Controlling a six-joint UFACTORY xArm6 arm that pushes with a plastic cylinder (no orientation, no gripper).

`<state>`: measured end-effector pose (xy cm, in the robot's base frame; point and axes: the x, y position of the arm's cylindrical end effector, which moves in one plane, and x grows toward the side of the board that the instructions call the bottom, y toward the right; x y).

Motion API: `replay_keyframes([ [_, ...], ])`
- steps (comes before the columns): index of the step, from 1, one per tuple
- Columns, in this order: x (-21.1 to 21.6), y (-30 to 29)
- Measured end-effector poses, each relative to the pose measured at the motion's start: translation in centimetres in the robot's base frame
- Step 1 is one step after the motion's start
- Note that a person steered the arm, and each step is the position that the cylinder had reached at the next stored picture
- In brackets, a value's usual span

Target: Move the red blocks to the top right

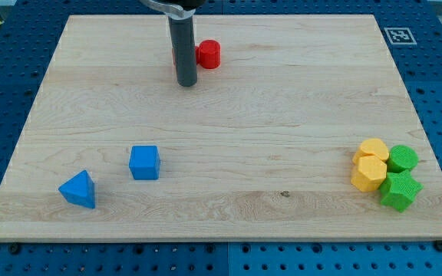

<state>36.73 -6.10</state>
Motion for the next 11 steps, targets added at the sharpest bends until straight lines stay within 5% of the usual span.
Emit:
replay_keyframes([
  [5,-4.9,-4.5],
  [11,-7.9,7.1],
])
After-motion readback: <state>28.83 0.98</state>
